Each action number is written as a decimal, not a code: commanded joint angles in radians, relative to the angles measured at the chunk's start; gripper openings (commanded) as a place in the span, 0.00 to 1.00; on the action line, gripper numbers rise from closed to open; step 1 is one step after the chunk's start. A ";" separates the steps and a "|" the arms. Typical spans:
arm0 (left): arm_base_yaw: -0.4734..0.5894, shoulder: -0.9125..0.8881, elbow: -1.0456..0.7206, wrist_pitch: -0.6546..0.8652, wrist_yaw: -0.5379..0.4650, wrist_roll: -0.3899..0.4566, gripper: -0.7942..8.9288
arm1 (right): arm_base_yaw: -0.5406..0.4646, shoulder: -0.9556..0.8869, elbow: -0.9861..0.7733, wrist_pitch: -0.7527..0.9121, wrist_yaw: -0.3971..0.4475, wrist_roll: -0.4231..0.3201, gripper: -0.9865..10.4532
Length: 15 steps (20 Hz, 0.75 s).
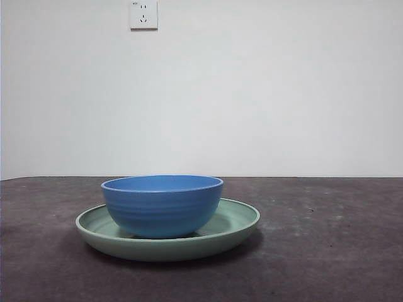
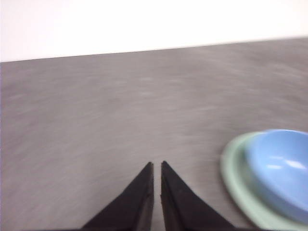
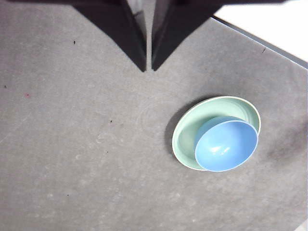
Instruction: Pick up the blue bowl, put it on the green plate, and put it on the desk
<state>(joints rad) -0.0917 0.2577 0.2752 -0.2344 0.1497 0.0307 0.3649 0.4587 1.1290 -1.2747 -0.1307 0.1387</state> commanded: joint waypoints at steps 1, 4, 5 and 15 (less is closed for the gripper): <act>0.021 -0.113 -0.114 0.049 -0.068 -0.075 0.11 | 0.005 0.003 0.015 0.011 0.001 0.006 0.10; 0.048 -0.260 -0.216 0.056 -0.080 -0.092 0.11 | 0.005 0.003 0.015 0.010 0.000 0.006 0.10; 0.055 -0.255 -0.232 0.068 -0.084 -0.101 0.11 | 0.004 0.003 0.015 0.011 0.001 0.006 0.10; 0.079 -0.255 -0.264 0.077 -0.095 -0.103 0.11 | 0.004 0.003 0.016 0.011 0.000 0.006 0.10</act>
<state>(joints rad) -0.0135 0.0044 0.0322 -0.1711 0.0566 -0.0692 0.3649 0.4583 1.1290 -1.2743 -0.1307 0.1387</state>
